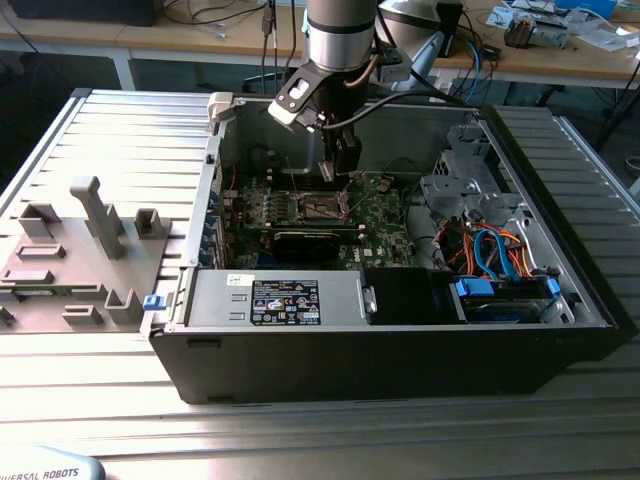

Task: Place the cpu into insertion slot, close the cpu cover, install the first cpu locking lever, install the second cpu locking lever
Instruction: 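Place the cpu into insertion slot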

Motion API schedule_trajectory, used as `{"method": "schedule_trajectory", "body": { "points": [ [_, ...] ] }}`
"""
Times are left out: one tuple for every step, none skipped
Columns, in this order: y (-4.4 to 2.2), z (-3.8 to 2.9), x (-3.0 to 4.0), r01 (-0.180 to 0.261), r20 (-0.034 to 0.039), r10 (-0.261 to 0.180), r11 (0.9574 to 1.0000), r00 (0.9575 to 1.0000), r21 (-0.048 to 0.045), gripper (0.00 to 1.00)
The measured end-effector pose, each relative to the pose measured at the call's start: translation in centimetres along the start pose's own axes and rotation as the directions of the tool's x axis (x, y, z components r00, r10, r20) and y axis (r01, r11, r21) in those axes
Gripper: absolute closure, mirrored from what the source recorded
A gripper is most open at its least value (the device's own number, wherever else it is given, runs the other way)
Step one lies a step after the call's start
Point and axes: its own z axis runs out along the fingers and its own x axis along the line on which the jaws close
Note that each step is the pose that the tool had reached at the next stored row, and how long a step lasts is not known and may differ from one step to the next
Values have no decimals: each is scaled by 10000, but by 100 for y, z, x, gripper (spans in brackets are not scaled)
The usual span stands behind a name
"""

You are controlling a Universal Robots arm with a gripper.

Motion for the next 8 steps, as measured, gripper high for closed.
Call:
{"method": "schedule_trajectory", "body": {
  "points": [
    [0, 0, 0, -4, 1, 4, 10000, 10000, 1, 46],
    [0, 1, 0, -9, 1, 9, 10000, 10000, 0, 46],
    [0, 1, 0, -14, 1, 14, 10000, 10000, 0, 46],
    [0, 2, 0, -18, 2, 18, 10000, 10000, 0, 46],
    [0, 2, 0, -20, 2, 20, 10000, 10000, 0, 46],
    [0, 2, 0, -24, 2, 24, 10000, 10000, 0, 46],
    [0, 3, 0, -27, 3, 27, 10000, 10000, 0, 46],
    [0, 3, 0, -33, 3, 33, 10000, 10000, 0, 46]
  ]
}}
